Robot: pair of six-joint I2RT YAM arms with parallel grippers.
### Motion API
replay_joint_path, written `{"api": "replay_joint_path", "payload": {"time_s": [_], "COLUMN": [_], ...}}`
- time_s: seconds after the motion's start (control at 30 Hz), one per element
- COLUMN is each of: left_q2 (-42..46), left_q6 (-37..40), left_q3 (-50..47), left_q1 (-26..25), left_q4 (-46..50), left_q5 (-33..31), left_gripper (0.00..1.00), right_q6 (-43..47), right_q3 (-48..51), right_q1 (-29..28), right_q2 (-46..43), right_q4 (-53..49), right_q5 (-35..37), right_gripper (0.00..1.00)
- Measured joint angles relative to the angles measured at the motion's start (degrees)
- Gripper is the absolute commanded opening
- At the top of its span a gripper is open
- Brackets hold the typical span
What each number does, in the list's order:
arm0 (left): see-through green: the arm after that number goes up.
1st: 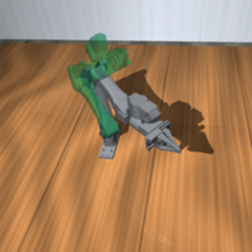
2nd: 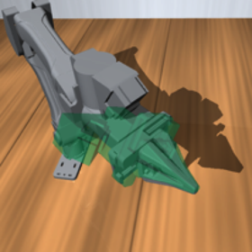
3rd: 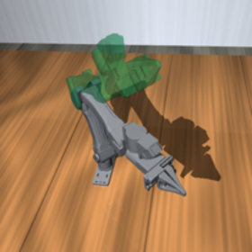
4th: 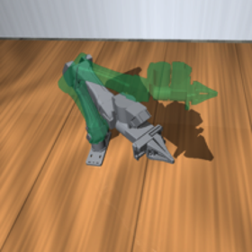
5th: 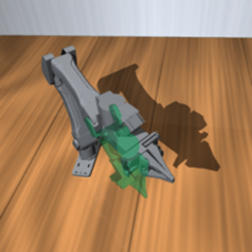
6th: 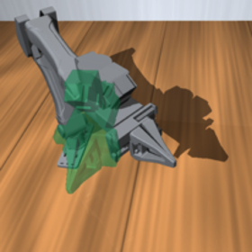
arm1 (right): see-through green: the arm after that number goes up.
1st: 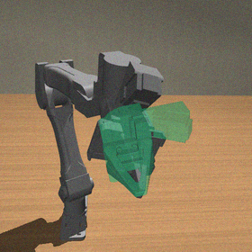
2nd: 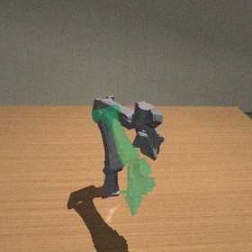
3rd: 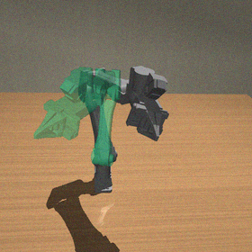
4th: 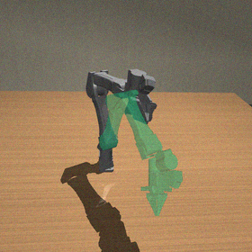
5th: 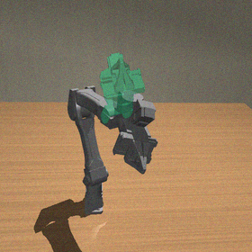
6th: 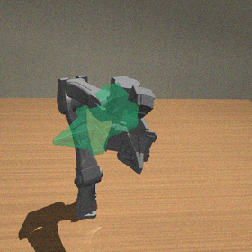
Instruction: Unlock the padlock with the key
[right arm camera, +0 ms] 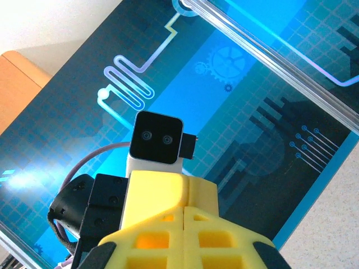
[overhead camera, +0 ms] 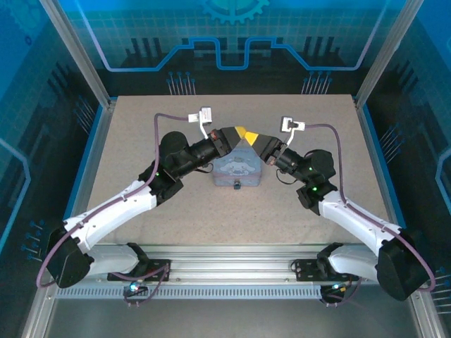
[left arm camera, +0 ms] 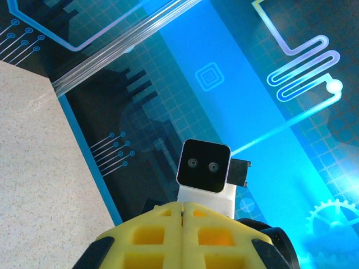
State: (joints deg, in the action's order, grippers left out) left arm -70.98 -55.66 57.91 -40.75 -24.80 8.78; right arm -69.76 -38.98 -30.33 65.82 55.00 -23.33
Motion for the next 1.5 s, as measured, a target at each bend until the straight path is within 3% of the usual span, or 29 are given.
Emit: {"api": "replay_joint_path", "payload": {"time_s": [0.03,0.1,0.17,0.73,1.1,1.3,1.4,1.5], "left_q2": [0.0,0.0,0.0,1.0,2.1,1.8,1.5,1.5], "left_q6": [0.0,0.0,-0.3,-0.4,-1.0,-1.6,-1.9,-1.3], "left_q3": [0.0,0.0,0.0,-0.7,-0.8,-0.8,-0.8,-0.8], "left_q1": [0.0,0.0,-0.2,-0.1,0.2,0.3,0.3,0.4], "left_q4": [0.0,-0.1,0.0,1.0,1.0,1.6,1.9,2.2], "left_q5": [0.0,0.0,-0.2,-0.6,-0.4,0.1,0.3,0.5], "left_gripper": [0.0,0.16,0.22,0.42,0.33,0.17,0.0,0.0], "right_q6": [0.0,0.1,0.1,1.0,1.2,1.2,1.4,1.4], "right_q3": [0.0,0.0,0.0,1.5,2.3,2.3,2.3,2.3], "right_q1": [0.0,0.0,0.0,0.0,0.1,0.1,0.1,0.3], "right_q2": [0.0,0.0,0.0,-2.1,-2.6,-2.7,-3.1,-3.5], "right_q4": [0.0,0.0,0.0,-1.5,-2.3,-2.3,-2.6,-3.2], "right_q5": [0.0,0.1,-0.2,-1.4,-1.4,-1.8,-1.8,-1.9], "right_gripper": [0.0,0.0,0.0,0.0,0.0,0.0,0.0,0.0]}}
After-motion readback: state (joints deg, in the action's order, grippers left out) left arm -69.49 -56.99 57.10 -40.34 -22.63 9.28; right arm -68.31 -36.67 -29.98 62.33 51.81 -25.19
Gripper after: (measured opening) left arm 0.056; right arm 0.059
